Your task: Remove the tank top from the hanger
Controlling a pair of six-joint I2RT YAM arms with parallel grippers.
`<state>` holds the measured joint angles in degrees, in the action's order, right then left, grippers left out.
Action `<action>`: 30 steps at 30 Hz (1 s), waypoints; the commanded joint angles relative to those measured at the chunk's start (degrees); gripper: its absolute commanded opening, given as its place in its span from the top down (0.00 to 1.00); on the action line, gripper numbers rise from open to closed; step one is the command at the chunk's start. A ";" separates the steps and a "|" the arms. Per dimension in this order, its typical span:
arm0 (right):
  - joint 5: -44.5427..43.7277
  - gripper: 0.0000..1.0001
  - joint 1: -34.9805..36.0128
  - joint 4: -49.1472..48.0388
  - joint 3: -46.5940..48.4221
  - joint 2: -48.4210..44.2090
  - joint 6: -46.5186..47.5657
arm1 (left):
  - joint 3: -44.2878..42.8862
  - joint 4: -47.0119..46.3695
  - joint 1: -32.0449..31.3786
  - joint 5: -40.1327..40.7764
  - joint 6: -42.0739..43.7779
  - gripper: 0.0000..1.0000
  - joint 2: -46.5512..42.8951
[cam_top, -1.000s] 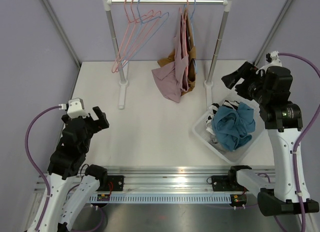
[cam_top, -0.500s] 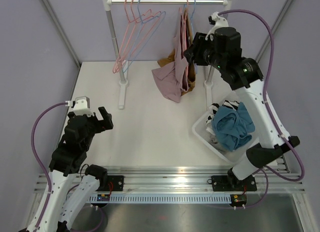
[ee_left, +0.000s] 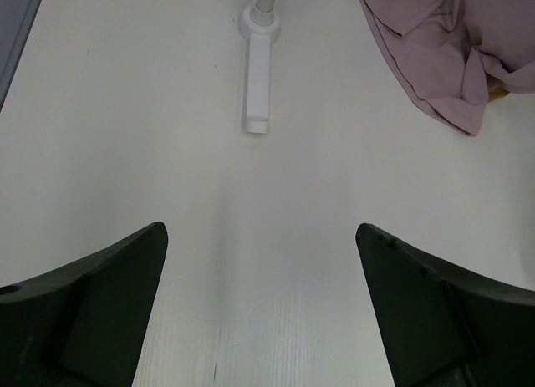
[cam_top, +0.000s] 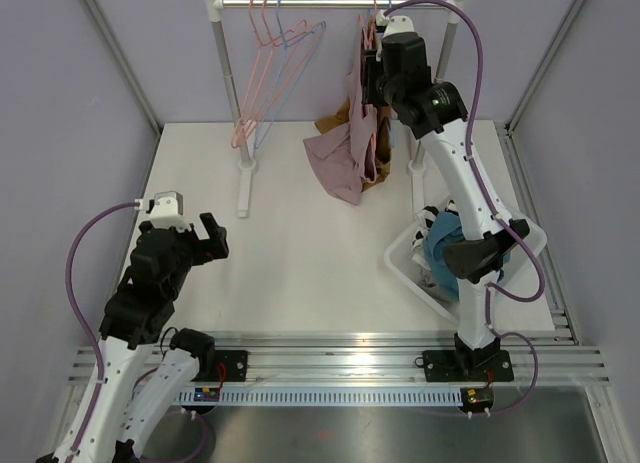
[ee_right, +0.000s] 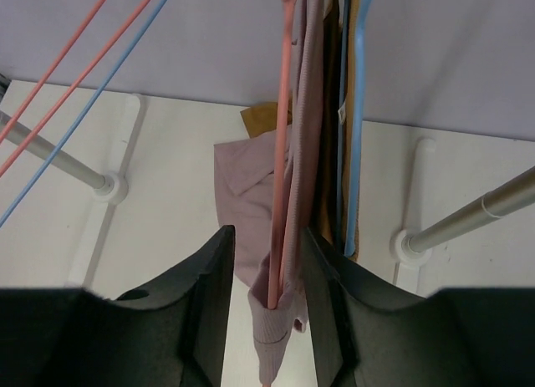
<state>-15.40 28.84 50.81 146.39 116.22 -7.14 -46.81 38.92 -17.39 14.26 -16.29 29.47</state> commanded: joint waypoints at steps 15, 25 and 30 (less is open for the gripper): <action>3.27 1.00 -2.83 -4.40 7.25 6.21 1.16 | -0.66 -3.15 0.25 -2.40 1.18 0.01 0.76; 4.59 1.00 -2.21 -5.10 8.39 2.78 0.98 | -0.74 -3.14 0.25 -2.48 1.18 0.01 0.67; 5.64 1.00 -1.86 -5.45 8.48 0.85 1.16 | -0.65 -3.14 0.25 -2.48 1.18 0.01 0.76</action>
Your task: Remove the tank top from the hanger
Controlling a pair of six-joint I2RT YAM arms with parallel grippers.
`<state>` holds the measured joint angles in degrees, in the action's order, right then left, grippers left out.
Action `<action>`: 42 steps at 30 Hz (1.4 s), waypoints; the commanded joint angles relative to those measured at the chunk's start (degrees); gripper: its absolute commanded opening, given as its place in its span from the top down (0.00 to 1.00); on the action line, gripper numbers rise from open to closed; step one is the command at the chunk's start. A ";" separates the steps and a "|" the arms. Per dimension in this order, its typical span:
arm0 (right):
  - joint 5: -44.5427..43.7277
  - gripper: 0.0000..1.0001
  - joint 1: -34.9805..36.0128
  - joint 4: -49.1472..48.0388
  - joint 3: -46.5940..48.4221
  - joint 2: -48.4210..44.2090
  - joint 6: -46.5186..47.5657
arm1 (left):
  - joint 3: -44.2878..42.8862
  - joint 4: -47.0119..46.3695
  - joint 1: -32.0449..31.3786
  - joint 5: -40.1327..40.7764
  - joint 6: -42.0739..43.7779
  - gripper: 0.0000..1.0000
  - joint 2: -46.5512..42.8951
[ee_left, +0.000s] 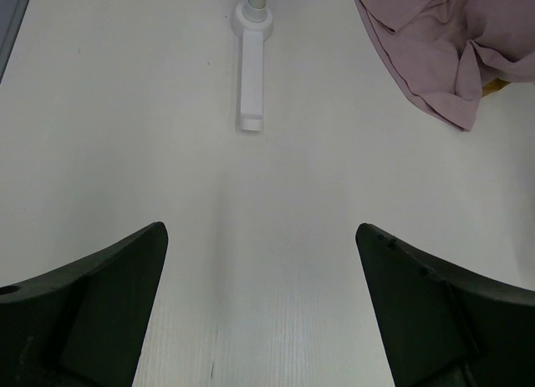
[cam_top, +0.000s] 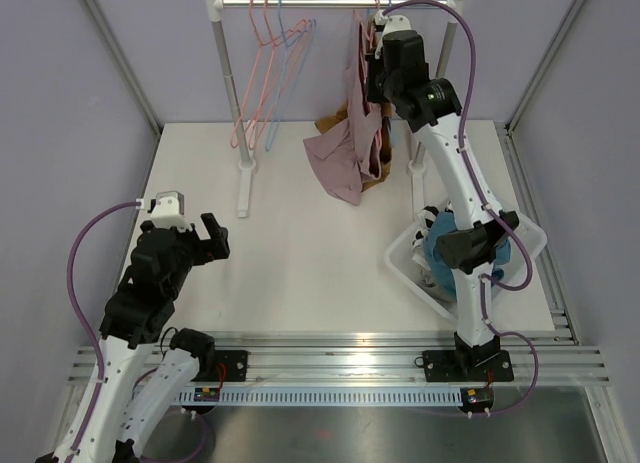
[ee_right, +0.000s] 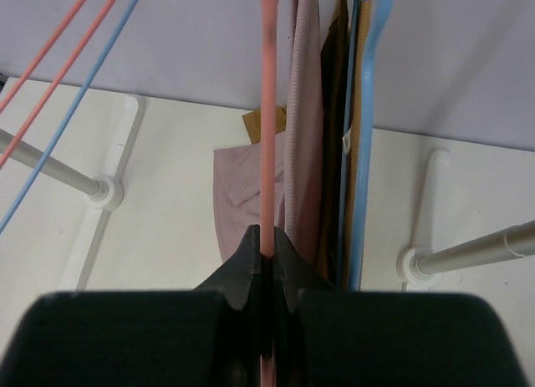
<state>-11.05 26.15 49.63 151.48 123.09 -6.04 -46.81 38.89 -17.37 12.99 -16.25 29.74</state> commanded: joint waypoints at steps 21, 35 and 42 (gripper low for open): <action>11.48 1.00 7.86 9.69 -10.67 -23.59 -6.79 | -3.11 -7.95 0.75 -11.85 1.49 0.01 -3.11; 19.13 1.00 19.99 8.49 -35.45 -43.35 -11.09 | -24.55 -13.23 -2.49 -23.81 -0.10 0.01 11.74; 22.29 1.00 23.06 3.73 -43.11 -47.94 -12.85 | -30.80 -12.71 -15.67 -14.41 7.97 0.02 20.35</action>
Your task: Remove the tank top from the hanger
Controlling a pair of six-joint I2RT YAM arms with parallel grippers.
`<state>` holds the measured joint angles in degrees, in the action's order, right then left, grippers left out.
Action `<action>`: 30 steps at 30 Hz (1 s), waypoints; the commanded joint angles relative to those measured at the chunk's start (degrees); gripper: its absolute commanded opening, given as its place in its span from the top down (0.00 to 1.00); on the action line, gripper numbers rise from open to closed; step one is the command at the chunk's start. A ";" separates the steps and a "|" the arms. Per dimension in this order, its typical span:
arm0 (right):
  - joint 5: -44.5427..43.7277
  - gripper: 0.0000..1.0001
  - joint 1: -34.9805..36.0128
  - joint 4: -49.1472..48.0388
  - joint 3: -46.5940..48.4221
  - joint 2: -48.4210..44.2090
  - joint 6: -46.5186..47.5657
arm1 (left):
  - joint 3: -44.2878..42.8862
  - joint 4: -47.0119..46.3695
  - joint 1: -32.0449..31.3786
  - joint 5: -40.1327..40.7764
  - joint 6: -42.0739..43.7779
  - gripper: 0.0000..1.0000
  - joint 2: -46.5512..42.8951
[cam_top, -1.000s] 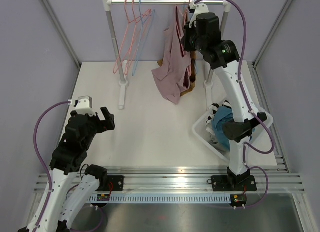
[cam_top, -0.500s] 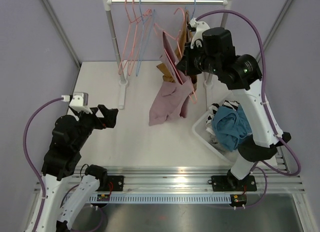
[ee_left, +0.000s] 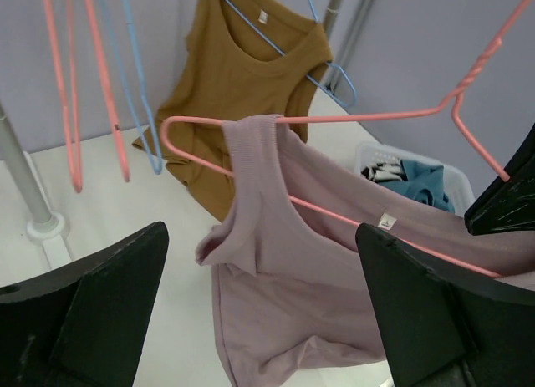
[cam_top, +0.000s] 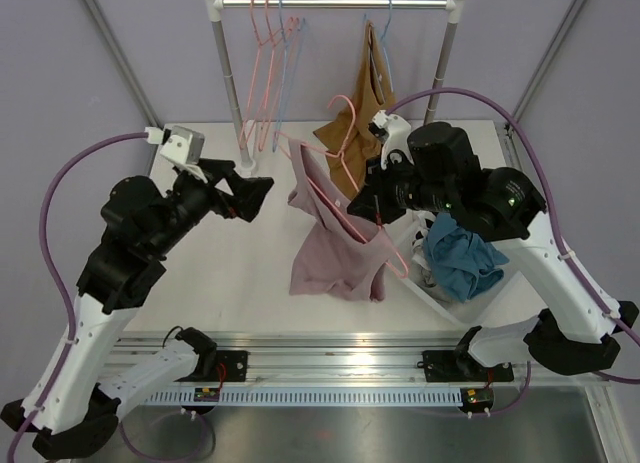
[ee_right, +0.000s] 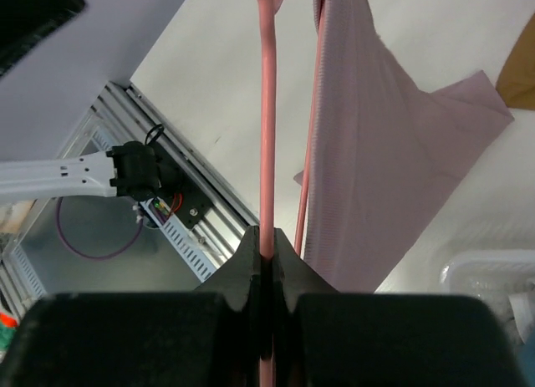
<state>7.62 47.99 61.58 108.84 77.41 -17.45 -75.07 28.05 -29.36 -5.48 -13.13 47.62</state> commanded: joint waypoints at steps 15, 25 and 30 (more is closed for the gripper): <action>8.73 1.00 2.11 -9.55 -2.31 -6.21 -1.53 | -2.10 -3.18 -10.10 19.09 7.59 0.31 10.39; 9.44 1.00 2.11 -9.64 -3.46 -7.36 -1.62 | -3.07 -4.24 -10.10 14.38 7.94 0.26 11.98; 7.06 1.00 2.20 -9.55 -2.67 -6.31 -1.27 | -1.14 -5.73 -10.10 9.52 7.50 0.19 8.73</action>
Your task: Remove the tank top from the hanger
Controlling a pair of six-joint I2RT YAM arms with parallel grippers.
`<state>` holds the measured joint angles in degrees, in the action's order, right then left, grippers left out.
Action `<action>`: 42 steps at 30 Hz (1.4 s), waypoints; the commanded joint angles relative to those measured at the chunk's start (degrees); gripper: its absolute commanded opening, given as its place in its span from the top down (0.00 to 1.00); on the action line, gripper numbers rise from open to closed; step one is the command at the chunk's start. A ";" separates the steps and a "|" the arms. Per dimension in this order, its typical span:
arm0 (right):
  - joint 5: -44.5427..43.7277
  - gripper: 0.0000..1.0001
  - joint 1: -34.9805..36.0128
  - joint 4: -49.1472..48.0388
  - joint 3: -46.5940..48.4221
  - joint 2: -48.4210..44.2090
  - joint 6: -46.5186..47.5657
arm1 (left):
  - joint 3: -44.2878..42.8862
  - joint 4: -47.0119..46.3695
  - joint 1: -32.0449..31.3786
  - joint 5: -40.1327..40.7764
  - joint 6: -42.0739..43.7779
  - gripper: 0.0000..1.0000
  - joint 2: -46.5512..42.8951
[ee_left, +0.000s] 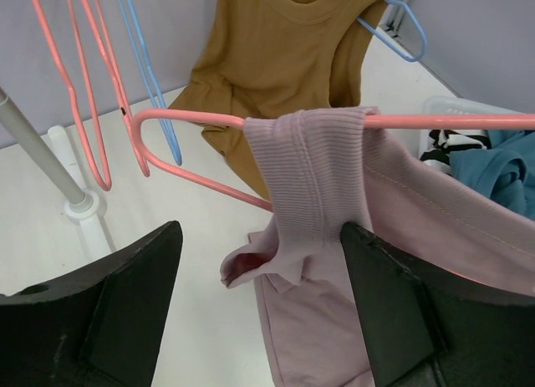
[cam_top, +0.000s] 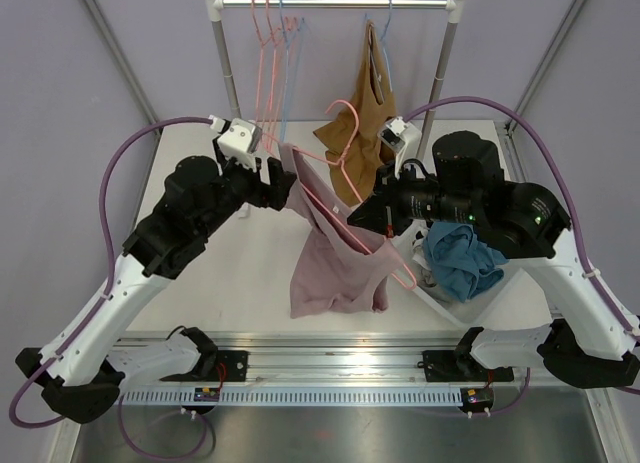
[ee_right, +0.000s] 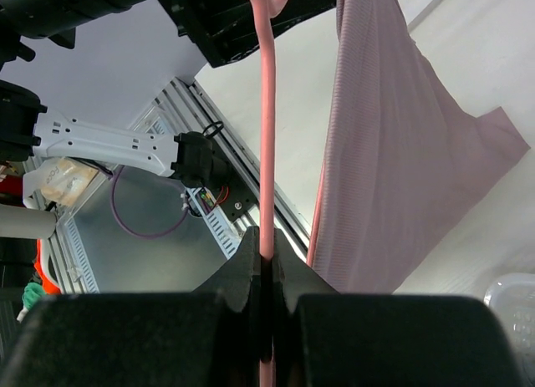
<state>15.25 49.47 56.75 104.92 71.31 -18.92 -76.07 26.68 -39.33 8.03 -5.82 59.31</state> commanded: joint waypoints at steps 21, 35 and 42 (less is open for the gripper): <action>0.14 1.00 0.62 -4.55 -1.56 -0.91 2.48 | -3.38 -2.77 -0.22 14.44 -1.55 0.99 -0.33; 7.87 1.00 0.62 -14.38 -19.65 -11.27 9.51 | -7.07 13.57 9.94 27.40 -10.33 1.00 -0.07; 9.80 1.00 0.62 -21.32 -25.82 -16.46 11.01 | -4.53 15.60 18.85 12.46 -11.75 1.00 -1.56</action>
<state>22.28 49.63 40.73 80.53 57.23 -9.56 -80.25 42.72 -22.87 24.40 -16.53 58.96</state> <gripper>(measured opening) 0.040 0.025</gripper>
